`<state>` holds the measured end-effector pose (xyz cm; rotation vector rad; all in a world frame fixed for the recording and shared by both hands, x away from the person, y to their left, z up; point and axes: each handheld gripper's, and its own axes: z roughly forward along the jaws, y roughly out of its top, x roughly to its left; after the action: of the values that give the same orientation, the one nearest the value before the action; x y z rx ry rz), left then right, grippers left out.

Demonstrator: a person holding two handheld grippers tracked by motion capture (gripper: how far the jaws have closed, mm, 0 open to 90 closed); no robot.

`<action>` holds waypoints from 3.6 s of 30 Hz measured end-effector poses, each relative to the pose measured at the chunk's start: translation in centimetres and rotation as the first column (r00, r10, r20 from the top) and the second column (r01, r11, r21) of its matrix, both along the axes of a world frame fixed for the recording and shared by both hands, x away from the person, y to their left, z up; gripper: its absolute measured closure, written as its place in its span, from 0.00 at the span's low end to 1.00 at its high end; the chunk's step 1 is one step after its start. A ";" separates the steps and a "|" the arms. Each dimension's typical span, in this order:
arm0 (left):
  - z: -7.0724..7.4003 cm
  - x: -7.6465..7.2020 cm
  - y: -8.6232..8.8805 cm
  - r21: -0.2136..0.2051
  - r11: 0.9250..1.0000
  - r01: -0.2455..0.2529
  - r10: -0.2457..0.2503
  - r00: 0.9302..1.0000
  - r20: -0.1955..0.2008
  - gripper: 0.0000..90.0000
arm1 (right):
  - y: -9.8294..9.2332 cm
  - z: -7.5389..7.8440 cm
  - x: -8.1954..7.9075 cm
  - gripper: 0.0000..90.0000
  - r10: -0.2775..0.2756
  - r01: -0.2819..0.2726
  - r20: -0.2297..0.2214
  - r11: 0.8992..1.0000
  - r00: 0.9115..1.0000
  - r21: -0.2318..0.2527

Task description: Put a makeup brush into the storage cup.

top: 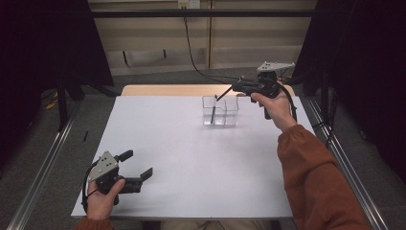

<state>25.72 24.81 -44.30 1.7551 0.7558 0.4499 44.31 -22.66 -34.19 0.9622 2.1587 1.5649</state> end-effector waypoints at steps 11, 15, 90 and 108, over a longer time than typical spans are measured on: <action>-0.1 0.0 0.0 -0.002 1.000 -0.001 0.001 1.000 -0.004 0.04 | 1.3 -0.7 0.6 0.93 0.023 -0.023 -0.018 1.000 1.000 -0.018; -0.1 0.0 0.0 0.002 1.000 0.001 -0.001 1.000 -0.003 0.04 | 1.6 -1.1 0.8 0.93 0.028 -0.029 -0.033 0.999 0.999 -0.035; -0.1 0.9 -0.9 0.003 1.000 0.010 -0.010 1.000 -0.013 0.04 | 2.2 -5.8 -0.1 0.13 -0.025 0.029 -0.061 0.998 0.998 0.064; 0.0 0.4 -0.2 -0.012 1.000 -0.004 0.004 1.000 0.005 0.04 | 0.5 -6.2 -2.9 0.01 -0.095 0.099 -0.041 0.991 0.995 0.089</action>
<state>26.10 24.60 -44.32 1.7410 0.7578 0.4513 41.37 -22.14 -40.34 1.1156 2.0471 1.6230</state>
